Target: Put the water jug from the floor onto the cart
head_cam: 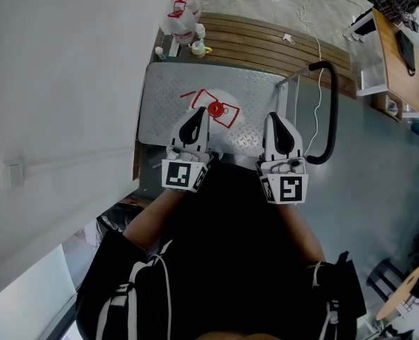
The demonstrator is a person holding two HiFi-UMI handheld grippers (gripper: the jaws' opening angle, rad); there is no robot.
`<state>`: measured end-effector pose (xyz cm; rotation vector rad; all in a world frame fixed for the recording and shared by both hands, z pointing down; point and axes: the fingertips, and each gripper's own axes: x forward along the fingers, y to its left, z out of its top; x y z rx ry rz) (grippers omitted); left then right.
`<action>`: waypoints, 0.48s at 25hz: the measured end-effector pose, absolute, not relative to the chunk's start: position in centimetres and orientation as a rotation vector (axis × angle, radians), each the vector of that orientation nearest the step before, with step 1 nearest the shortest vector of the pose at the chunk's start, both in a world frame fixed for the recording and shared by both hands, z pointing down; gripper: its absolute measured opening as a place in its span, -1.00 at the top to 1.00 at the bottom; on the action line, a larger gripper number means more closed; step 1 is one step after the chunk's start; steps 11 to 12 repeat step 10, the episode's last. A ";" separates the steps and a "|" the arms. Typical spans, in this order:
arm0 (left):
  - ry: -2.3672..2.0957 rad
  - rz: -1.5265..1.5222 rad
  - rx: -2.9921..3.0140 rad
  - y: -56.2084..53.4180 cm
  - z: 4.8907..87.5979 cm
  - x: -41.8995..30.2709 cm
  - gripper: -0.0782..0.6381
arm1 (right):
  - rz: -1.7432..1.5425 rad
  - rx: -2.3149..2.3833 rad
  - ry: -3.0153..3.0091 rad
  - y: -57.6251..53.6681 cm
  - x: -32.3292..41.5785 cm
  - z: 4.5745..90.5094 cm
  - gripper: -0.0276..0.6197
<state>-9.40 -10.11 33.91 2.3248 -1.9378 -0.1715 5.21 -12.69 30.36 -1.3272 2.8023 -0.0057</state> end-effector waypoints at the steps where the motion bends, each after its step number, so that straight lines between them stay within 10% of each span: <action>1: -1.941 -0.169 2.320 -10.1 34.0 -9.5 0.73 | -0.007 -1.330 2.802 -12.7 5.2 30.4 0.86; 12: -1.962 -0.164 2.280 -10.5 34.6 -11.1 0.73 | -0.011 -1.332 2.816 -12.9 4.3 30.7 0.86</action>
